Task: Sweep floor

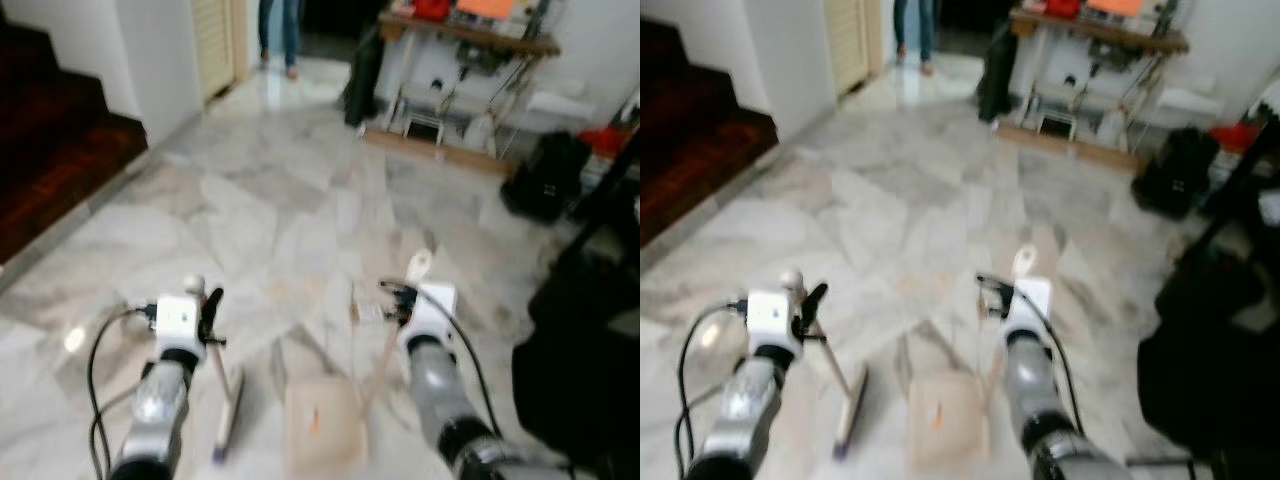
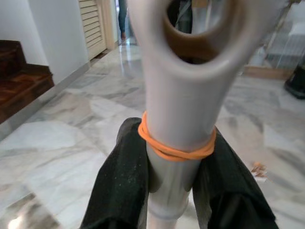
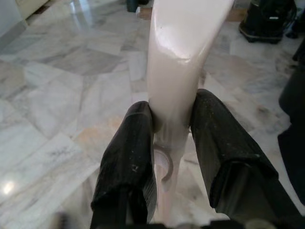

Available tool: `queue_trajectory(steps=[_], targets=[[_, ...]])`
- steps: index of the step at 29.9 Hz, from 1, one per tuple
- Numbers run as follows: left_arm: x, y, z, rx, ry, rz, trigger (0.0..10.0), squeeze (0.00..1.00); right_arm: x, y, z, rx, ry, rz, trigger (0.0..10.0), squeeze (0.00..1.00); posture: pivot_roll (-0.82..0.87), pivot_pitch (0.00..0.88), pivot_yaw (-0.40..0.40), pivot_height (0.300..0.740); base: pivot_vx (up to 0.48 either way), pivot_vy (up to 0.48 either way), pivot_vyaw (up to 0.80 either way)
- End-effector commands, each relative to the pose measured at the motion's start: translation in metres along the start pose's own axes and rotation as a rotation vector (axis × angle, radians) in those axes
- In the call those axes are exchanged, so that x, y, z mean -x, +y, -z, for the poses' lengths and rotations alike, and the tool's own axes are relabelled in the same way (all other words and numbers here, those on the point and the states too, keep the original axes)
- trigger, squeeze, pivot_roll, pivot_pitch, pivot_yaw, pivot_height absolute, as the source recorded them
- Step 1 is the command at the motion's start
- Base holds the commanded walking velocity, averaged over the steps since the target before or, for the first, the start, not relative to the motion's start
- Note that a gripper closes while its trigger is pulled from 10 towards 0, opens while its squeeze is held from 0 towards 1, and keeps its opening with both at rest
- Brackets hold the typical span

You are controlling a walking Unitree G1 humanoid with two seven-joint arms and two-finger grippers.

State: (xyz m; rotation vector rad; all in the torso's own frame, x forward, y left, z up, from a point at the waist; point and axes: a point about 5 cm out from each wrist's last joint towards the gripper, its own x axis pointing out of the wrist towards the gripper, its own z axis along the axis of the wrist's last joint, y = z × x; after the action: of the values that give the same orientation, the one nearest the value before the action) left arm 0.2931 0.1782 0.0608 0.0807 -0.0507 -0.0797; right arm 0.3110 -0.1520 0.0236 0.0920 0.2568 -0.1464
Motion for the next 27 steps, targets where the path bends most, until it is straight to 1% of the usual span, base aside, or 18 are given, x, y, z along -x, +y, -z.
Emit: queue_trajectory(steps=[1,3,7,12,15,17,24,27], targets=[[-0.005,0.001,-0.010,-0.001,-0.046,0.008,10.0,0.00,-0.006,0.012,-0.017,-0.005,-0.064,-0.033,10.0,0.00,0.01,0.000,-0.124,0.740,0.277,0.000,-0.57],[-0.005,0.001,-0.010,-0.001,-0.047,0.008,10.0,0.00,-0.006,0.012,-0.017,-0.011,-0.067,-0.035,10.0,0.00,0.01,0.000,-0.124,0.740,0.279,0.000,-0.67],[-0.006,0.002,-0.010,-0.003,-0.048,0.004,10.0,0.00,-0.006,0.014,-0.019,-0.002,-0.078,-0.044,10.0,0.00,0.02,0.000,-0.124,0.740,0.277,0.000,0.00],[-0.006,0.002,-0.011,-0.004,-0.052,0.002,10.0,0.00,-0.006,0.017,-0.022,-0.017,-0.098,-0.061,10.0,0.00,0.01,0.000,-0.120,0.740,0.283,0.000,0.00],[-0.006,0.002,-0.011,-0.002,-0.054,0.004,10.0,0.00,-0.006,0.019,-0.026,-0.028,-0.125,-0.072,10.0,0.00,0.01,0.000,-0.120,0.740,0.285,0.000,0.00],[-0.006,0.002,-0.012,-0.002,-0.057,0.005,10.0,0.00,-0.007,0.019,-0.031,-0.020,-0.159,-0.079,10.0,0.00,0.01,0.000,-0.119,0.740,0.289,0.000,0.00],[-0.006,0.003,-0.013,-0.006,-0.062,0.003,10.0,0.00,-0.008,0.020,-0.040,0.001,-0.208,-0.088,10.0,0.00,0.01,0.000,-0.115,0.740,0.291,0.000,0.00],[-0.006,0.003,-0.013,-0.007,-0.064,-0.001,10.0,0.00,-0.009,0.018,-0.042,-0.005,-0.220,-0.085,10.0,0.00,0.01,0.000,-0.113,0.740,0.291,0.000,0.00]])
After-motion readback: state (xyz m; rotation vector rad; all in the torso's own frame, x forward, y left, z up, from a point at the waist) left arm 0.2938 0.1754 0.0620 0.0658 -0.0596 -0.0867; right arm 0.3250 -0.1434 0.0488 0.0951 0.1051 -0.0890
